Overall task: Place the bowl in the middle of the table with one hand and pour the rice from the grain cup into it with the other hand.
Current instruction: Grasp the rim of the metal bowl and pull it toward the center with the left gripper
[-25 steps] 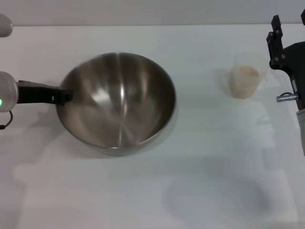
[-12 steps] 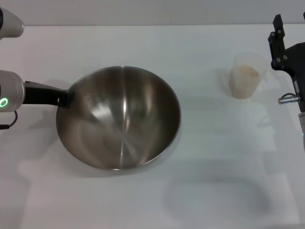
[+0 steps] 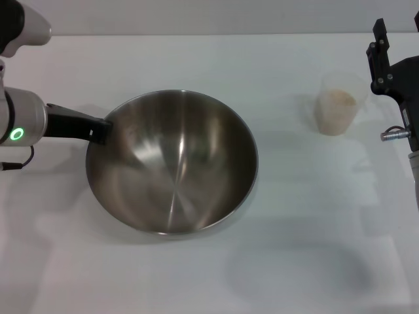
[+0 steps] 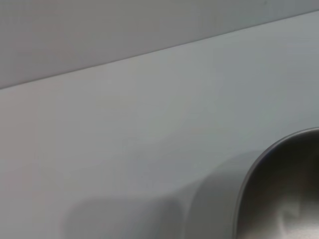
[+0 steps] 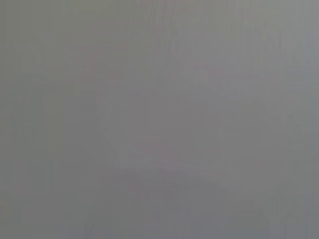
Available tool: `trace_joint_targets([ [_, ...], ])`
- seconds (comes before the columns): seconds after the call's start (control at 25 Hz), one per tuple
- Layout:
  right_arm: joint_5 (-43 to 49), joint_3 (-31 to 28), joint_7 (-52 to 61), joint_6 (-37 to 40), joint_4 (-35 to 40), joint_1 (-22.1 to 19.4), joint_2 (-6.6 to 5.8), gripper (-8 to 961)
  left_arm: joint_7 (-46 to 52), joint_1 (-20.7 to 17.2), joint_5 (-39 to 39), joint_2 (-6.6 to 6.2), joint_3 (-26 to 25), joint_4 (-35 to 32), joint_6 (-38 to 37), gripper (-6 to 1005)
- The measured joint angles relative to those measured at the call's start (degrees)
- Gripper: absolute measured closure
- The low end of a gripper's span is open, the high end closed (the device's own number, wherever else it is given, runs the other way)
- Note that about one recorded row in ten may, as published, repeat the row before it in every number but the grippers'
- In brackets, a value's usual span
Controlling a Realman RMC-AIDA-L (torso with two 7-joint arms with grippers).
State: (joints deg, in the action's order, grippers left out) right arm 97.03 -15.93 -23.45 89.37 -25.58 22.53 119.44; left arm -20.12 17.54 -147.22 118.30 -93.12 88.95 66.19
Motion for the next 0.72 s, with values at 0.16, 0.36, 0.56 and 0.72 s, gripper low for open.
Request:
trace_joint_targets([
  [0.16,0.0,0.0,0.0,0.0,0.0,0.0,0.0,418,0.0,1.0,-0.4,0.07,0.2,0.1,0.1,950],
  [0.36,0.0,0.0,0.0,-0.1,0.0,0.0,0.01,418,-0.4,2.6,-0.4,-0.03,0.0,0.3,0.2,950],
  [0.56,0.0,0.1,0.1,-0.2,0.0,0.1,0.05,418,-2.1,4.7,0.5,-0.04,-0.7,-0.1,-0.1,951],
  [0.72,0.0,0.1,0.1,-0.2,0.0,0.0,0.08,418,-3.6,5.9,2.9,-0.1,-1.3,0.0,0.2,953],
])
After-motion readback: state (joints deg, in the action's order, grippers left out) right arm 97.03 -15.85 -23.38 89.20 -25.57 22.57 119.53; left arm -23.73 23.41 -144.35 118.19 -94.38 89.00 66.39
